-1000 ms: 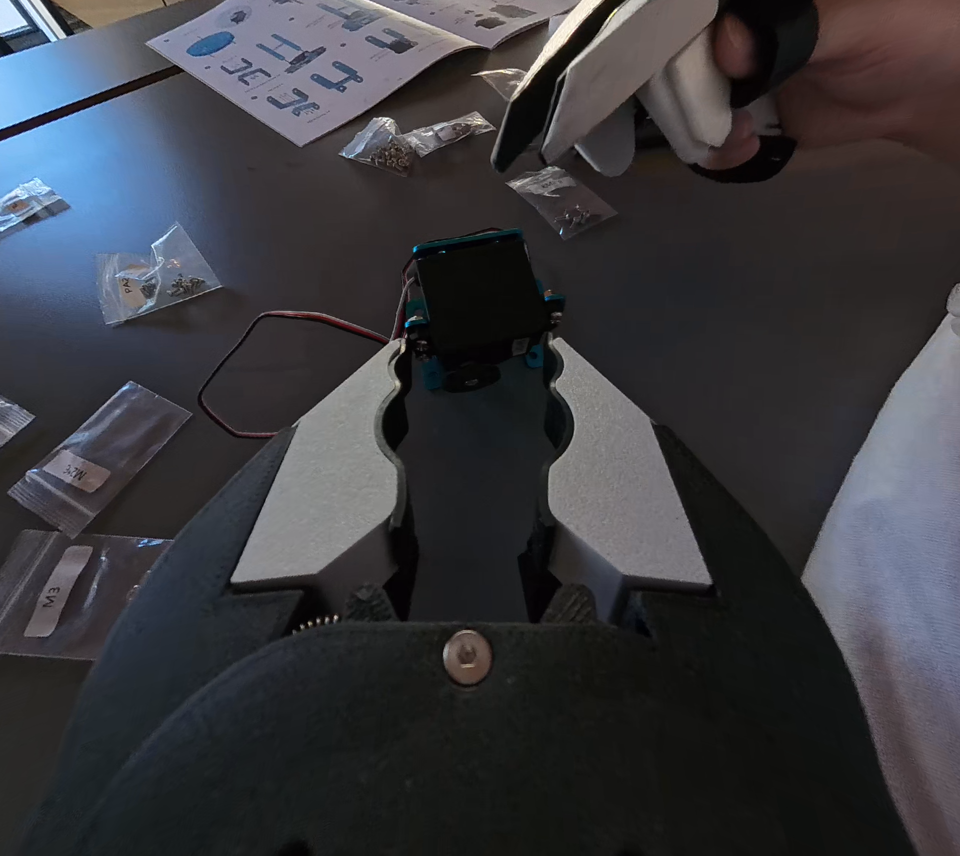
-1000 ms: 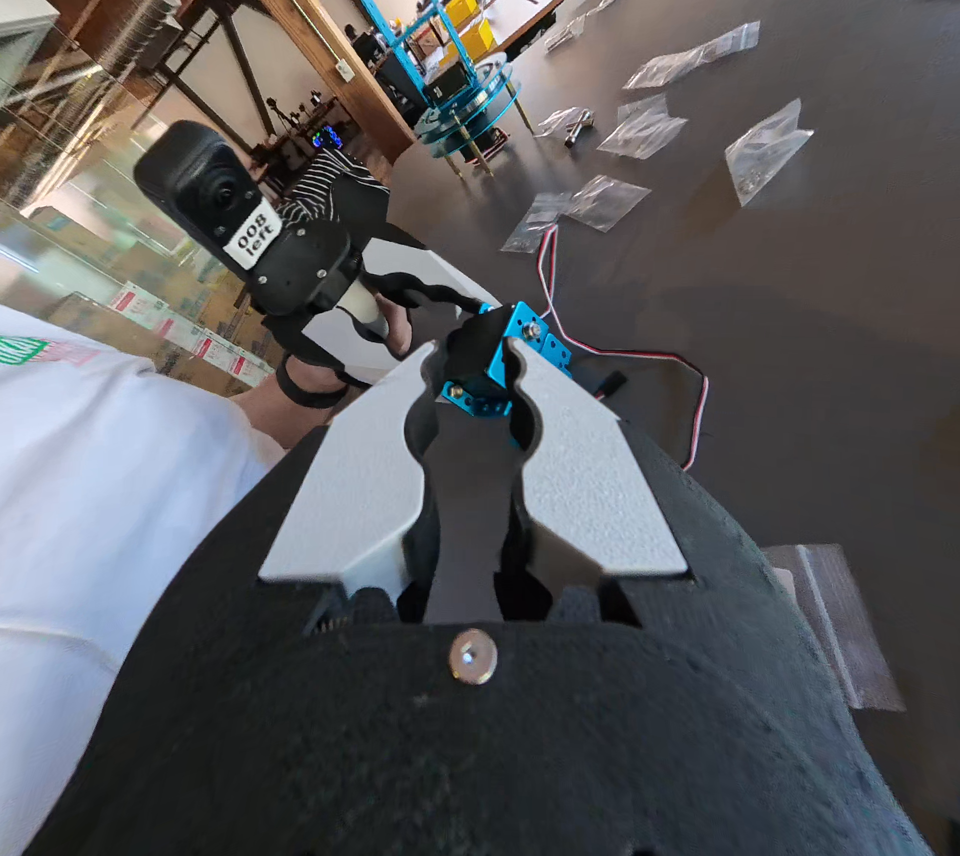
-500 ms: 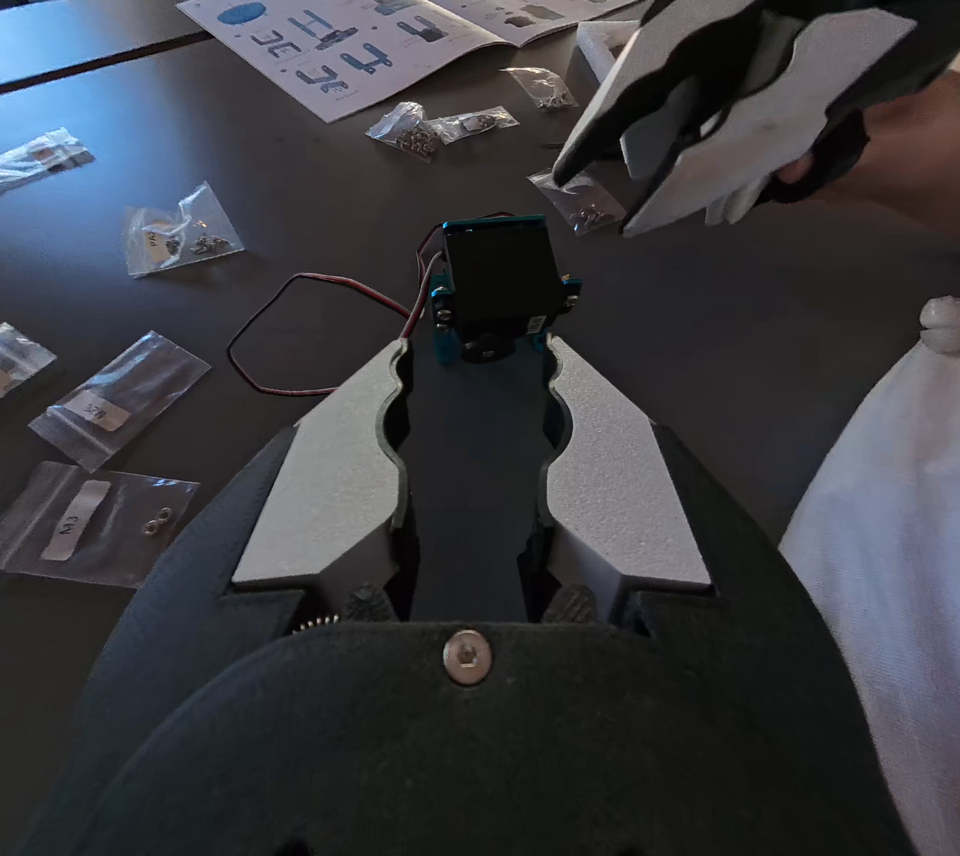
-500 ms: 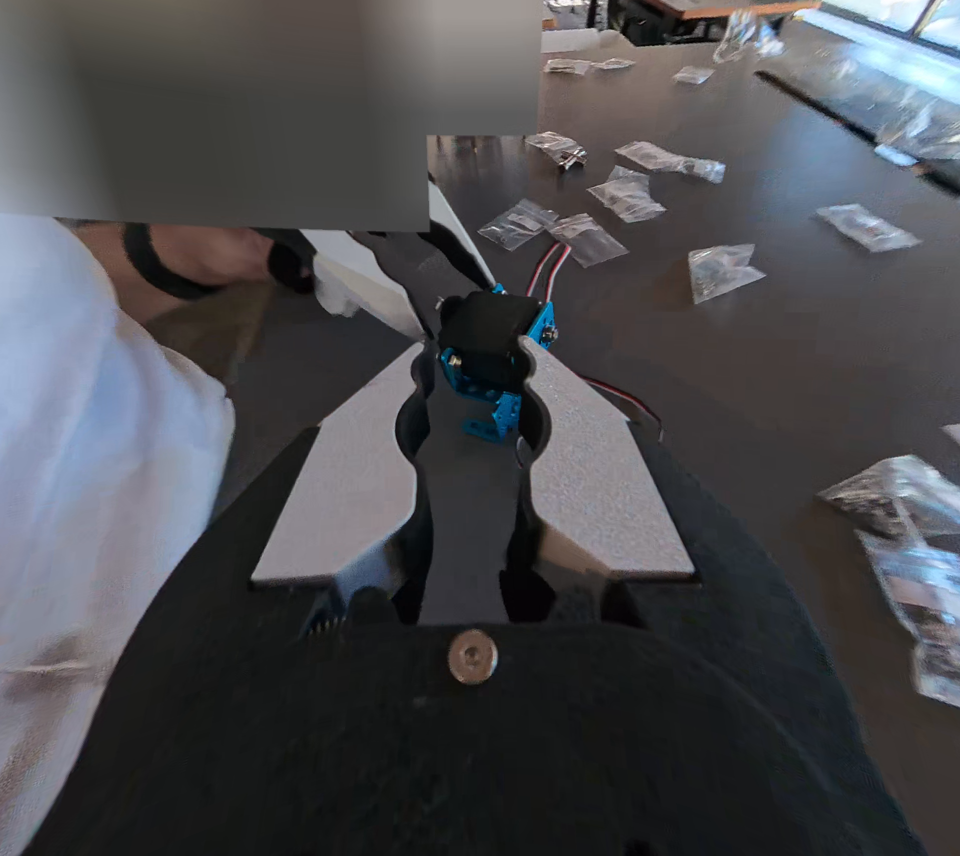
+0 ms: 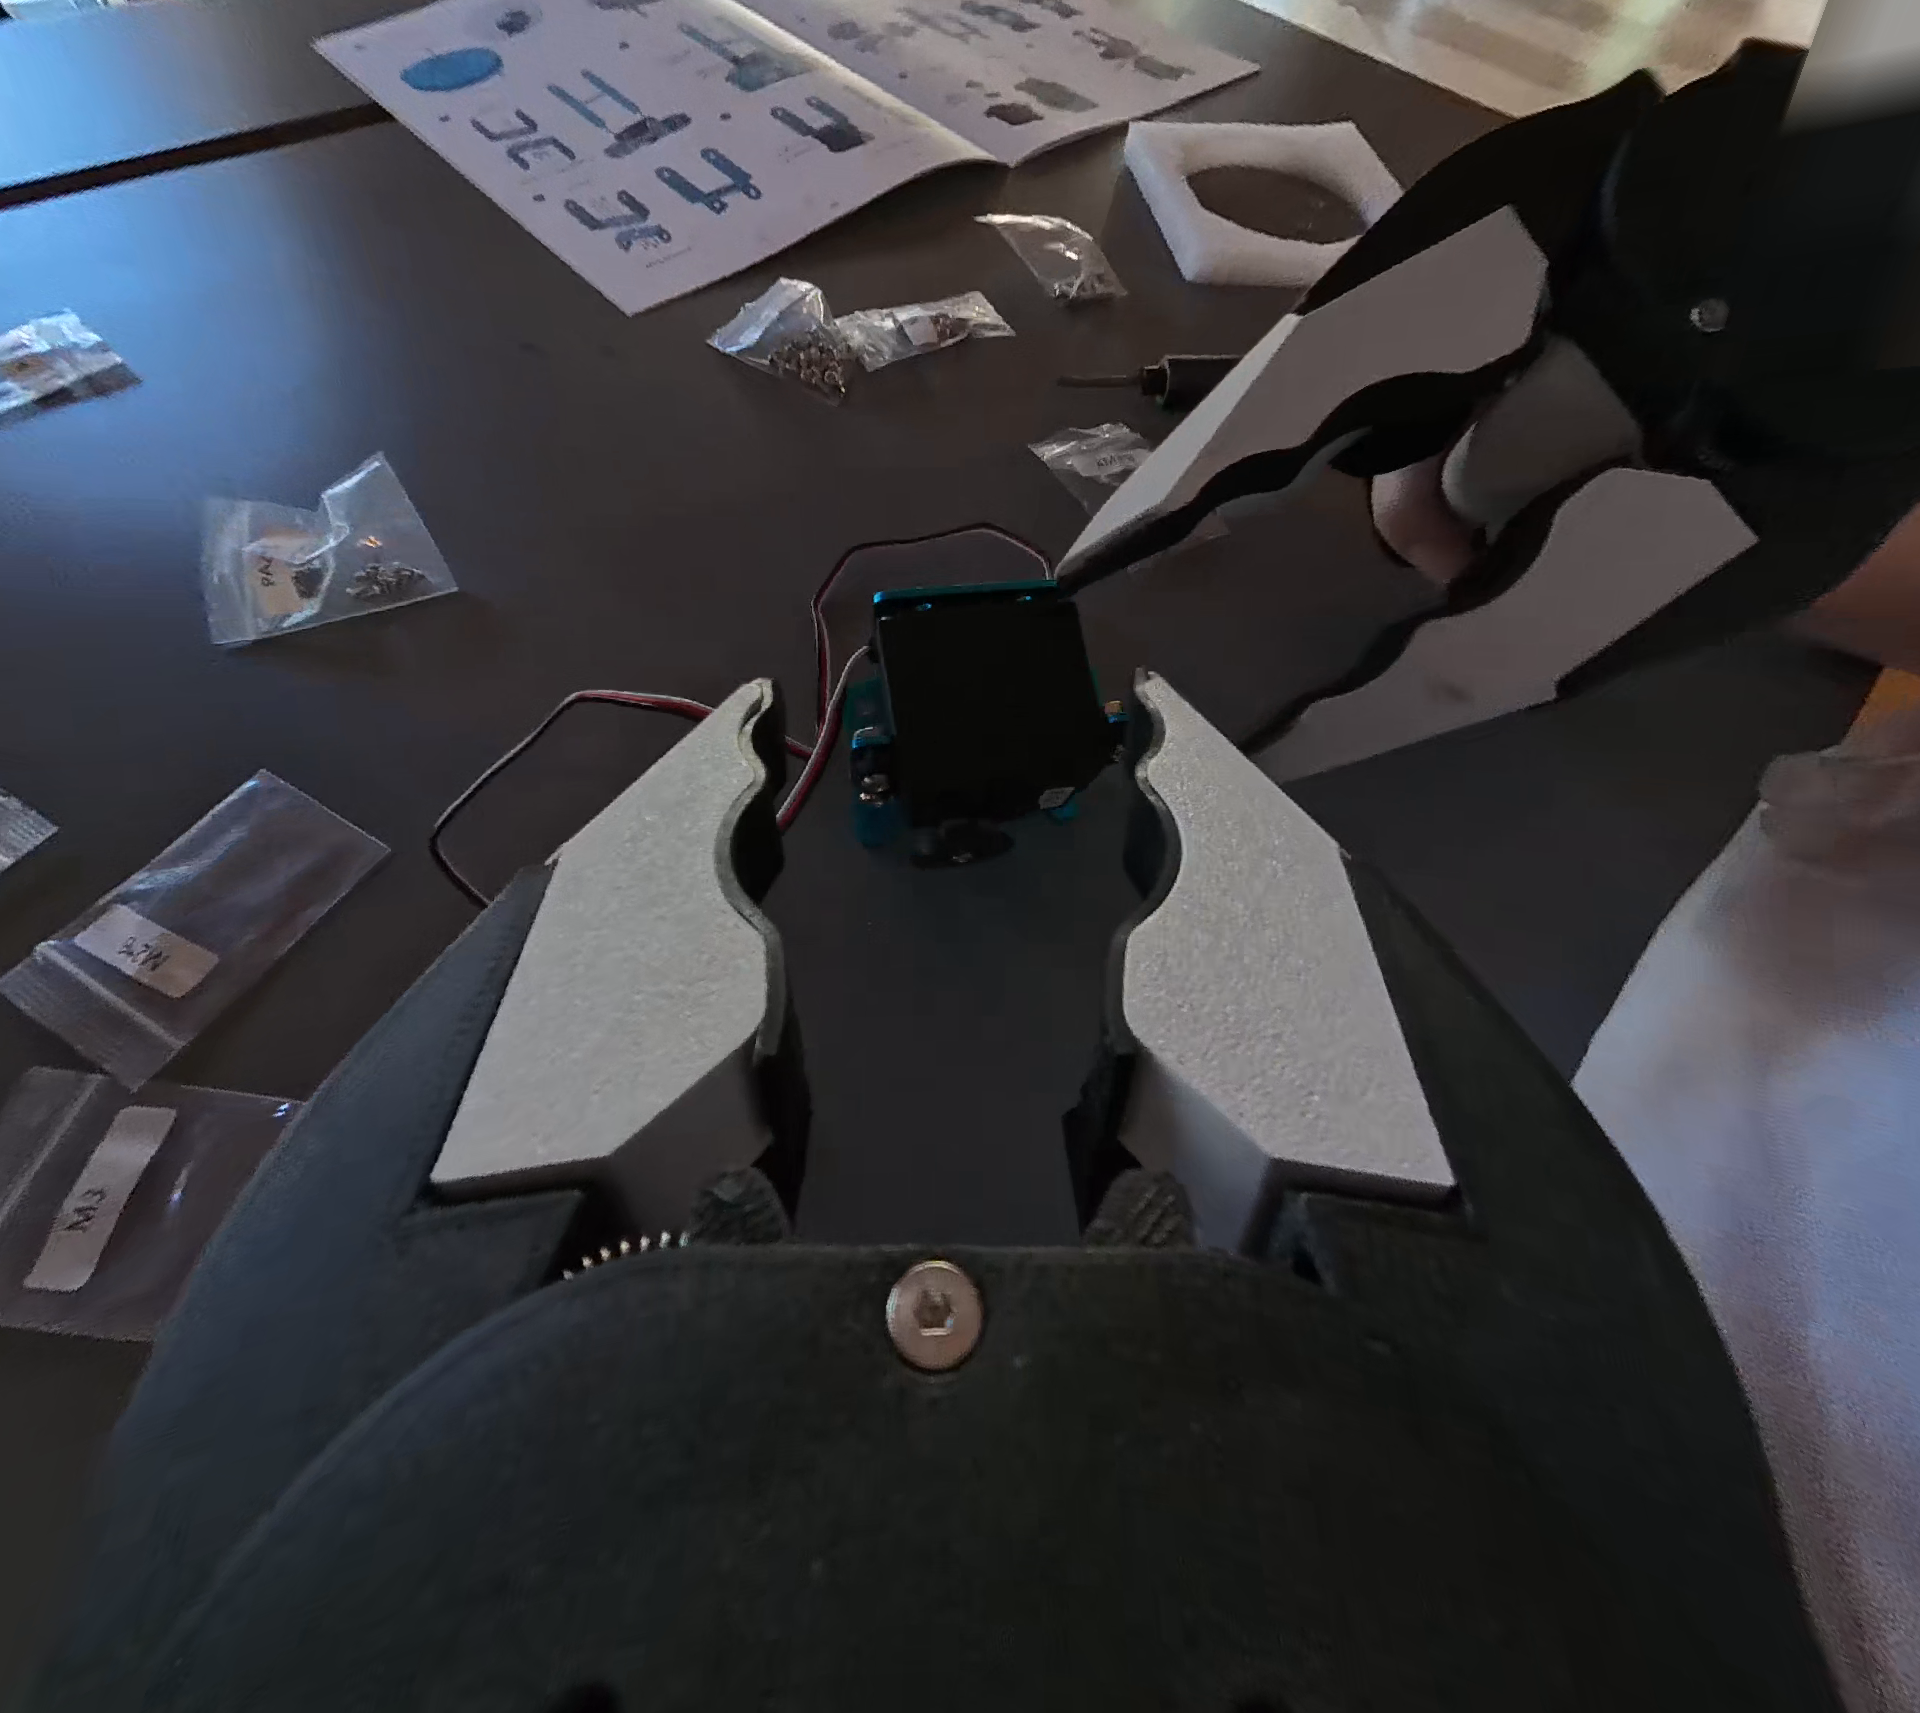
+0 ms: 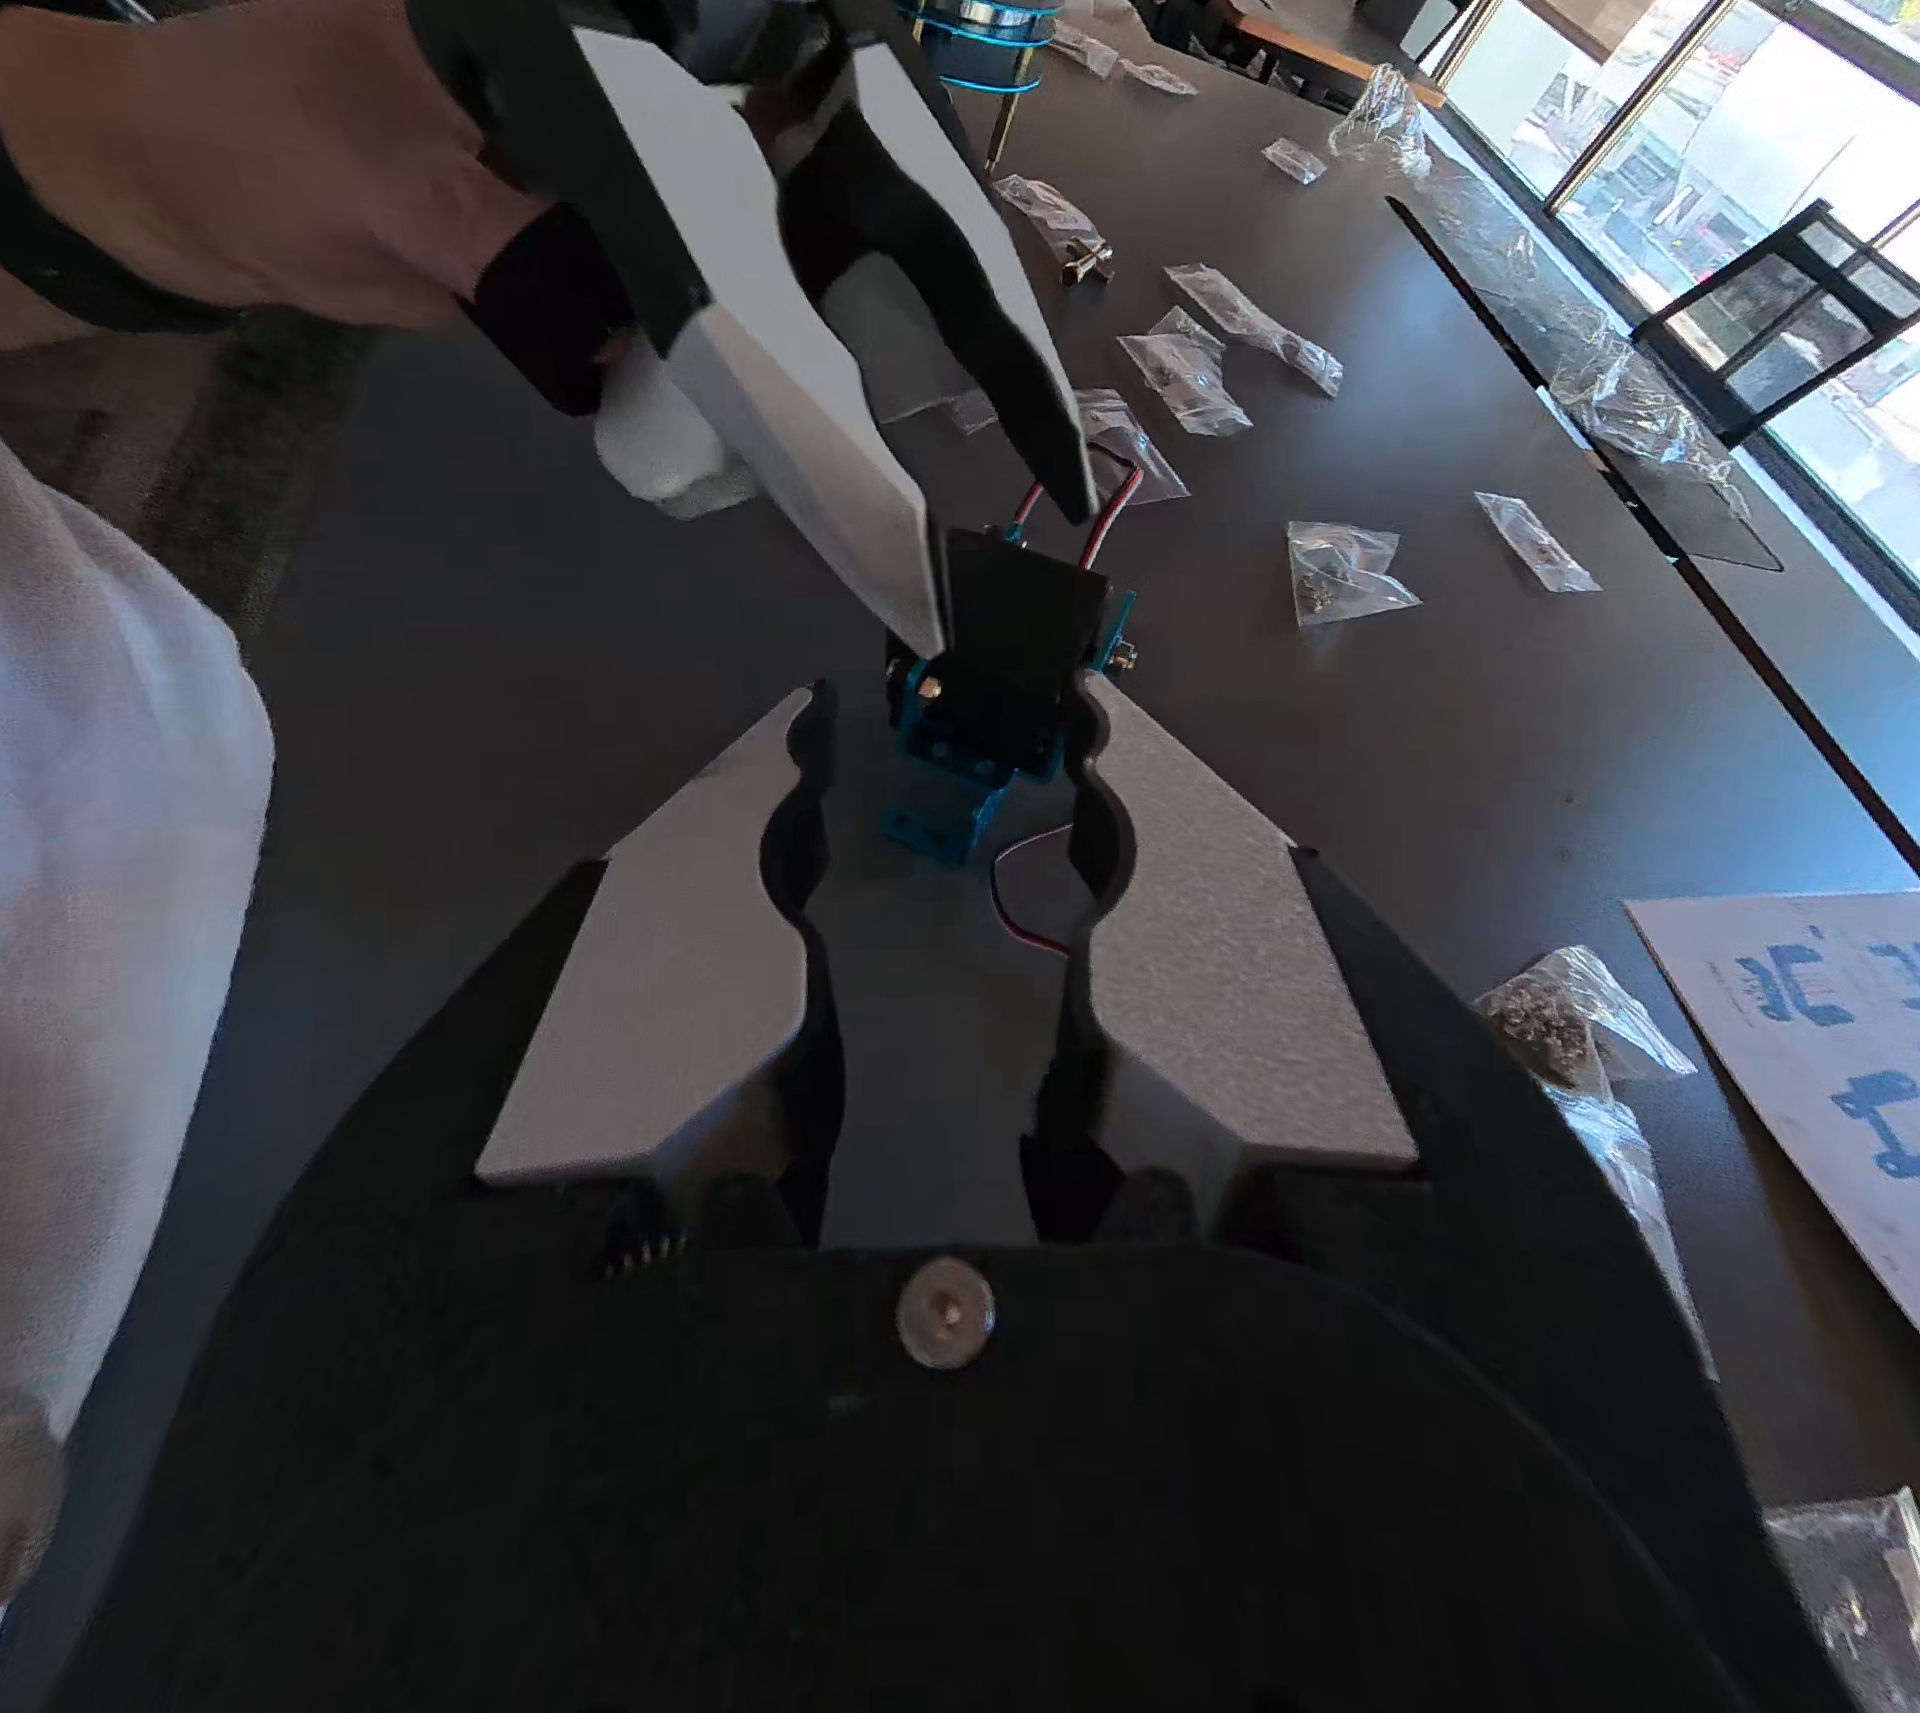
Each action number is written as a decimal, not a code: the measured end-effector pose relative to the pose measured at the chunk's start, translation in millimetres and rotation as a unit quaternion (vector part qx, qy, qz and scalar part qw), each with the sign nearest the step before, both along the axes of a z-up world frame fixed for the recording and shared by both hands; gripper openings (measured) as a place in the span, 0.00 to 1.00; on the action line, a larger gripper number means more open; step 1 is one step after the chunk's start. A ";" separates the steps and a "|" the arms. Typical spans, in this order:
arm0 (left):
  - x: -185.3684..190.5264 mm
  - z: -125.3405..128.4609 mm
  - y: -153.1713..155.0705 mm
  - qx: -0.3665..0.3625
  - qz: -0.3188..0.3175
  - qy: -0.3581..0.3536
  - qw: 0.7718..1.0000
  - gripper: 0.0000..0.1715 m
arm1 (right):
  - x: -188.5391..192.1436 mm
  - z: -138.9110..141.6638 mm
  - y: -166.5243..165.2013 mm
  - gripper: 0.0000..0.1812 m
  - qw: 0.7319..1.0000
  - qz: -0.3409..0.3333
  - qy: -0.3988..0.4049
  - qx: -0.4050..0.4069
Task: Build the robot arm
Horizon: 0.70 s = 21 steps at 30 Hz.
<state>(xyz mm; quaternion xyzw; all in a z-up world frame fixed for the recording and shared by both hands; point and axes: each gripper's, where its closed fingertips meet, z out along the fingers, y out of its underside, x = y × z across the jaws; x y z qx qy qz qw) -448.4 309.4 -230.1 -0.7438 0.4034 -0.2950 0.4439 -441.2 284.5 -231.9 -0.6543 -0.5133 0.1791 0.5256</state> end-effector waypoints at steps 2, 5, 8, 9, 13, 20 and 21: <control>2.9 -3.2 1.4 -0.015 -0.007 -0.002 1.000 0.37 | -1.5 -0.9 -1.6 0.25 1.000 0.003 -0.003 0.002; 5.0 -5.2 1.4 -0.040 -0.021 -0.011 0.999 0.34 | -1.5 -1.1 -2.0 0.25 1.000 0.004 -0.006 0.005; 5.6 -6.8 0.2 -0.061 -0.034 -0.017 0.997 0.32 | -1.5 -0.9 -2.7 0.25 1.000 0.008 0.002 -0.001; 5.6 -6.4 0.2 -0.064 -0.037 -0.019 0.997 0.32 | -1.5 -0.7 -2.5 0.25 1.000 0.008 0.005 -0.003; 4.8 -6.5 0.9 -0.069 -0.047 -0.012 0.996 0.30 | -1.0 -0.5 -1.8 0.24 1.000 0.012 0.005 -0.004; 5.6 -6.3 0.3 -0.068 -0.058 -0.011 0.996 0.29 | -0.2 0.6 -3.1 0.24 0.999 0.020 0.023 -0.021; 5.5 -6.3 0.4 -0.069 -0.057 -0.012 0.996 0.29 | 0.0 1.4 -4.2 0.24 0.999 0.022 0.030 -0.028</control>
